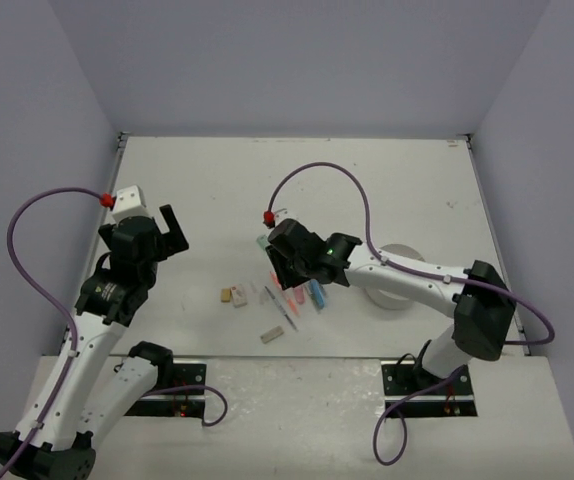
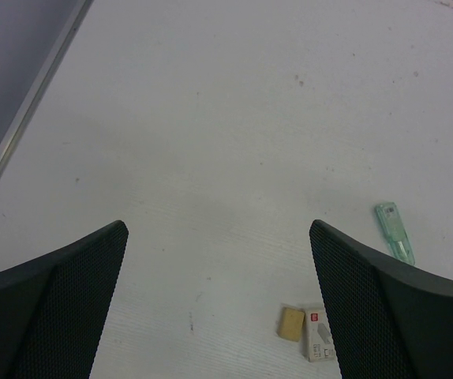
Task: Sort the stationery into containers
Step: Pick up the pen from the center of the board.
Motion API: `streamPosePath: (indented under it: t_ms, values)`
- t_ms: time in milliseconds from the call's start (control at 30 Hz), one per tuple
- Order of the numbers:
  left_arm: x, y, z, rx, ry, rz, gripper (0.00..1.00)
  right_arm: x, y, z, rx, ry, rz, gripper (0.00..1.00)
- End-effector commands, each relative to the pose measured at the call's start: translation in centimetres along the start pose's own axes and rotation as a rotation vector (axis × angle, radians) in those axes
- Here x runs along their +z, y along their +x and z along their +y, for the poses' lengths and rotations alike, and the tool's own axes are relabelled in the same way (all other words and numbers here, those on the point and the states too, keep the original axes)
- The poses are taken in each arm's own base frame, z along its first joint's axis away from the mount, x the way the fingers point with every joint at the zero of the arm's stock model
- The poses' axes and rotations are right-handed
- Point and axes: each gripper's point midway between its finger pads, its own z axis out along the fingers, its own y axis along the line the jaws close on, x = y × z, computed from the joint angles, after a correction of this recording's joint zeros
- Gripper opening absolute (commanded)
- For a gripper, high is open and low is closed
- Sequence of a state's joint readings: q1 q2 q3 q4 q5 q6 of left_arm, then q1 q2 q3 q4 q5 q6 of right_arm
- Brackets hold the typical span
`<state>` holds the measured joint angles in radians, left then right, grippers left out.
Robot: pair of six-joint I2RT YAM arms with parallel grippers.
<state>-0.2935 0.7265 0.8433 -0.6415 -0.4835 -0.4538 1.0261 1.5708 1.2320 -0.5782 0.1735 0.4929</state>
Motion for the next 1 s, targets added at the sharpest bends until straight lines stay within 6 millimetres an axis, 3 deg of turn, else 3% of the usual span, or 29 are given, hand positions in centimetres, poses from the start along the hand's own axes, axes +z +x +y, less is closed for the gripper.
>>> streamPosePath:
  t_ms: [0, 100, 333, 433, 667, 967]
  values:
    - [-0.3, -1.6, -0.5, -0.032, 0.025, -0.043, 1.00, 1.1, -1.8, 1.0, -0.012, 0.006, -0.041, 0.37]
    - [-0.3, -1.5, -0.8, -0.029, 0.041, -0.041, 1.00, 3.5, -0.8, 0.7, -0.035, 0.052, 0.023, 0.27]
    - [-0.3, -1.5, -0.9, -0.027, 0.050, -0.041, 1.00, 6.4, 0.9, 0.6, -0.061, 0.078, 0.100, 0.26]
    - [-0.3, -1.4, -1.0, -0.023, 0.054, -0.036, 1.00, 7.6, 1.8, 0.1, -0.071, 0.104, 0.129, 0.22]
    - [-0.3, -1.2, -1.4, -0.019, 0.077, -0.031, 1.00, 9.4, 3.3, -0.6, -0.085, 0.147, 0.183, 0.22]
    - [-0.4, -1.3, -1.7, -0.015, 0.094, -0.032, 1.00, 10.5, 4.4, -1.5, -0.091, 0.190, 0.209, 0.17]
